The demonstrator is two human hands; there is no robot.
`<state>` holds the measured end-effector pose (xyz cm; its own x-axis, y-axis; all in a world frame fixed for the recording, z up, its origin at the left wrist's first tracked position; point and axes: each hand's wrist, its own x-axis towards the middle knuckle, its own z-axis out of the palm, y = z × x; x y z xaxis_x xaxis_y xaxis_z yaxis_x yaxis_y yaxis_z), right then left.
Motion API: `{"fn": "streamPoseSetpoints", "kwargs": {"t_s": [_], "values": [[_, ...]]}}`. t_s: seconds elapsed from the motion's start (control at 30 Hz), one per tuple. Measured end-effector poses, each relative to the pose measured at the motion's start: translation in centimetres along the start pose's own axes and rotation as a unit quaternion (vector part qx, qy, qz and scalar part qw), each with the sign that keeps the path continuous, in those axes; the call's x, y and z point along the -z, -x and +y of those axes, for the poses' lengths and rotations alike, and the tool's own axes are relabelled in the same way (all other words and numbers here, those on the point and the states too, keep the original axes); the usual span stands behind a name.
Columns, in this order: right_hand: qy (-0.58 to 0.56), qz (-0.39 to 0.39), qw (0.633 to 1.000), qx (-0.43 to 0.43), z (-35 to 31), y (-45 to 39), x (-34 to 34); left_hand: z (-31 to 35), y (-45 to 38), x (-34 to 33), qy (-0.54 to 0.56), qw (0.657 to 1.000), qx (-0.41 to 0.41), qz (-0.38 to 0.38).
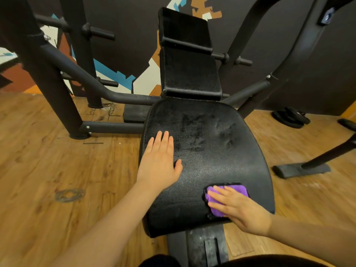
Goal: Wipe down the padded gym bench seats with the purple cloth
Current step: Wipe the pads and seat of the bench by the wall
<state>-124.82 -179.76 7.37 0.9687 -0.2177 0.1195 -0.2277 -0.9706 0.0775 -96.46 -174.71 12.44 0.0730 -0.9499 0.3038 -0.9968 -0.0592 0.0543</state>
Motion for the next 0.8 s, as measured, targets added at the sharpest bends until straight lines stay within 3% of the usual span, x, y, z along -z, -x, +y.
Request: {"fn": "streamPoseSetpoints", "kwargs": {"t_s": [0.37, 0.67, 0.8], "values": [[0.032, -0.035, 0.999, 0.016, -0.2, 0.2, 0.3, 0.1, 0.0, -0.1, -0.005, 1.0, 0.007, 0.001], [0.067, -0.049, 0.992, 0.099, 3.2, -5.1, 2.7, 0.0, 0.0, 0.1, 0.004, 1.0, 0.005, 0.006], [-0.011, -0.021, 1.0, 0.008, 6.4, -10.1, 4.8, 0.0, -0.1, 0.1, 0.01, 1.0, 0.004, 0.007]]}}
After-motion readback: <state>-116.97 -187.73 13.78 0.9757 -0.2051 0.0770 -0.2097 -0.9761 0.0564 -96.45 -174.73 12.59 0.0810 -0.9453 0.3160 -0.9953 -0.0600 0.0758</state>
